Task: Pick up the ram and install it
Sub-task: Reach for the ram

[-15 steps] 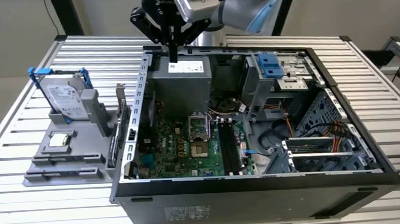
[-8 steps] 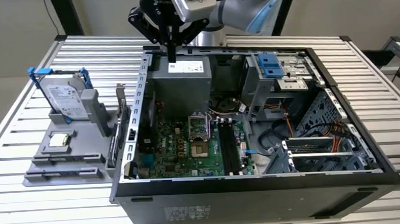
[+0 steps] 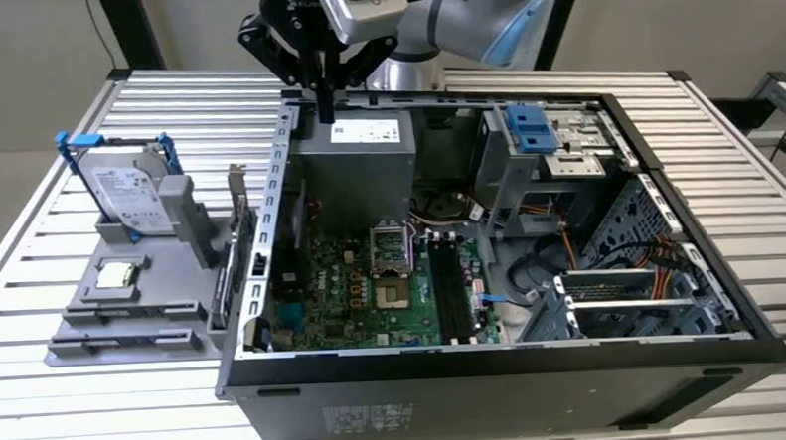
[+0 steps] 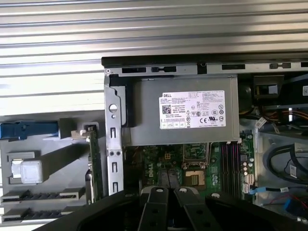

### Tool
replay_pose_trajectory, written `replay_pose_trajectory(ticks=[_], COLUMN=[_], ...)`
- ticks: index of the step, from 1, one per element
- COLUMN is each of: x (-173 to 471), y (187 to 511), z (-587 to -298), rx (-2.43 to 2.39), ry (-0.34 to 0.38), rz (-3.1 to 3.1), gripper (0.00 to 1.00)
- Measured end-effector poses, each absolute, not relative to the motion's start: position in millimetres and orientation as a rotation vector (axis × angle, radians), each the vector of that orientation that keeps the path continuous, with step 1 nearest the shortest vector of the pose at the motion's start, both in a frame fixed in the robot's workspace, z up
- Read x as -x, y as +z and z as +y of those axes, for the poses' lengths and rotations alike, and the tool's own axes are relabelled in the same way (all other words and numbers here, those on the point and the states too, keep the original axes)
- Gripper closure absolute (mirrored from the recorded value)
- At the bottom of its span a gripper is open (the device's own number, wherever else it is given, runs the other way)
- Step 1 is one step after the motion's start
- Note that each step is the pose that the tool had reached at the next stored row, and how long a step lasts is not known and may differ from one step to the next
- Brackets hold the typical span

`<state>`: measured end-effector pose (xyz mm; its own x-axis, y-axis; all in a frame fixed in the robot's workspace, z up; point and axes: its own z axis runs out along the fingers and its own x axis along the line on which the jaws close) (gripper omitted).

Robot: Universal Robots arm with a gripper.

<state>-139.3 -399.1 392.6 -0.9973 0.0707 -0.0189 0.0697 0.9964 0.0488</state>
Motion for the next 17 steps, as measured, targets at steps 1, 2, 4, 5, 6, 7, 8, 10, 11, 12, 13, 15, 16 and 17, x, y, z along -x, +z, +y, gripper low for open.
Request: replay_pose_trajectory(ticks=[1,2,4,5,6,7,8,10,11,12,13,15,16,17], x=[141,143,145,147,149,156,158,162,164,166,168,172,173,175], y=[393,393,393,393,393,393,393,393,393,393,393,393,393,393], z=[-399,-399,-399,-399,-399,-399,-399,-399,-399,-399,-399,-399,-399,-399], rx=[-0.109,-0.109,-0.109,-0.109,-0.109,-0.106,-0.105,-0.103,-0.102,-0.101,-0.1,-0.099,-0.098,-0.097], ry=[0.075,0.075,0.075,0.075,0.075,0.075,0.075,0.075,0.075,0.075,0.075,0.075,0.075,0.075], rz=[3.118,3.118,3.118,3.118,3.118,3.118,3.118,3.119,3.119,3.119,3.119,3.119,3.119,3.119], gripper=[1.0,1.0,1.0,1.0,1.0,1.0,1.0,1.0,1.0,1.0,1.0,1.0,1.0,1.0])
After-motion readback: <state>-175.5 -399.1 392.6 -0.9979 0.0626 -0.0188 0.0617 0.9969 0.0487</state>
